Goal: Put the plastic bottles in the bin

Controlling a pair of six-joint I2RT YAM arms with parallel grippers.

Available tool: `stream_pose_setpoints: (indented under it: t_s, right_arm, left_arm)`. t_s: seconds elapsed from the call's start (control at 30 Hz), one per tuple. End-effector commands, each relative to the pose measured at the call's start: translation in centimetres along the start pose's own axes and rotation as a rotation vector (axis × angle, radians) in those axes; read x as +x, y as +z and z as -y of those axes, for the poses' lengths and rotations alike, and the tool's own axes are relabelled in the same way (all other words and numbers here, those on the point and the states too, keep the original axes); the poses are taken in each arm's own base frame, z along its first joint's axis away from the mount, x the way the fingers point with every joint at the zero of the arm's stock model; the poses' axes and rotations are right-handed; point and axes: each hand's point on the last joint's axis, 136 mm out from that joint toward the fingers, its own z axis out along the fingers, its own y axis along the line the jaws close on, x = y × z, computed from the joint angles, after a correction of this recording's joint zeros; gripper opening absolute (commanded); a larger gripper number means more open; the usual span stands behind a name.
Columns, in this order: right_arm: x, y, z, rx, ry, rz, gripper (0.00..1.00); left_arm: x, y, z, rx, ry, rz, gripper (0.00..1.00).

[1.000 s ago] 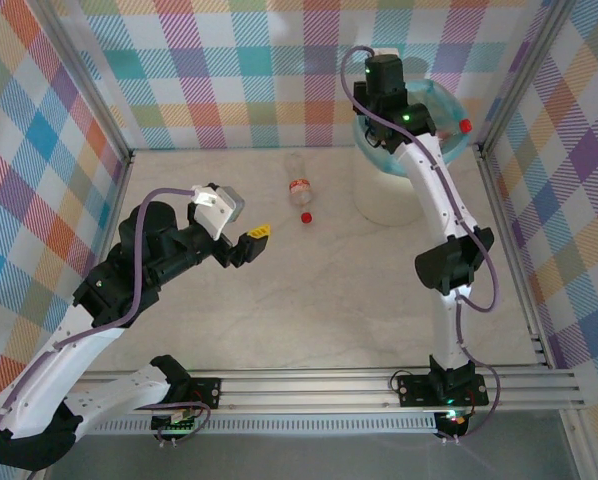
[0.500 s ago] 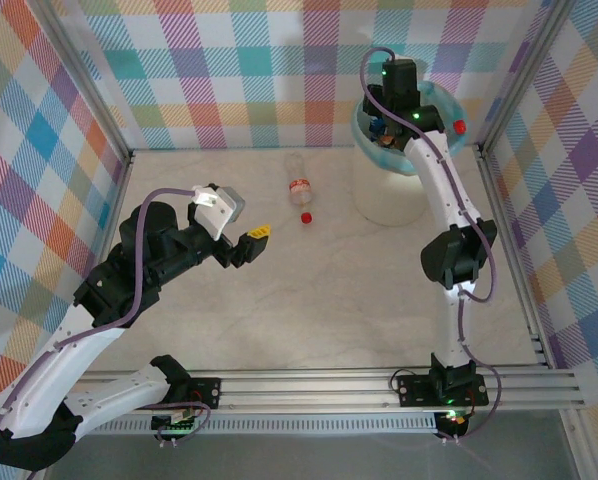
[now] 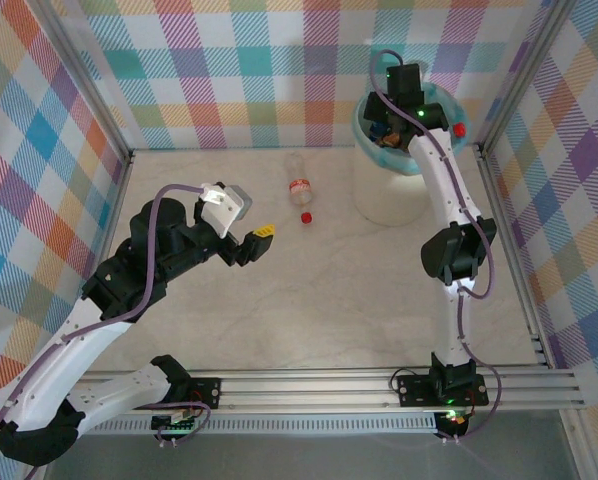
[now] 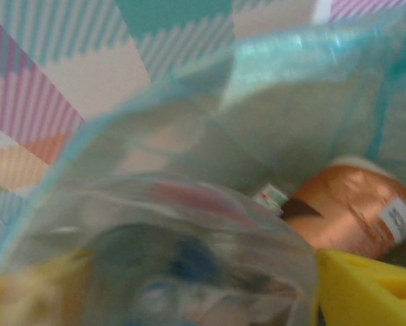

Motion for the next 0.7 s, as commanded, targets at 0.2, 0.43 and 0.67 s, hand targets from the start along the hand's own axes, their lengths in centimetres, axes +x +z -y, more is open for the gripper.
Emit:
stream_pose_setpoints:
  t_s: [0.2, 0.43, 0.67]
  right_arm:
    - [-0.9, -2.8, 3.2, 0.109, 0.031, 0.006, 0.92]
    - [0.6, -3.3, 3.4, 0.113, 0.138, -0.036, 0.98]
    - [1.3, -5.5, 1.5, -0.008, 0.232, -0.025, 0.99]
  left_arm:
    - [-0.6, -0.5, 0.3, 0.01, -0.019, 0.014, 0.85]
    - [-0.7, -0.7, 0.3, 0.012, -0.032, 0.016, 0.85]
    - [-0.4, -0.5, 0.2, 0.003, -0.034, 0.013, 0.85]
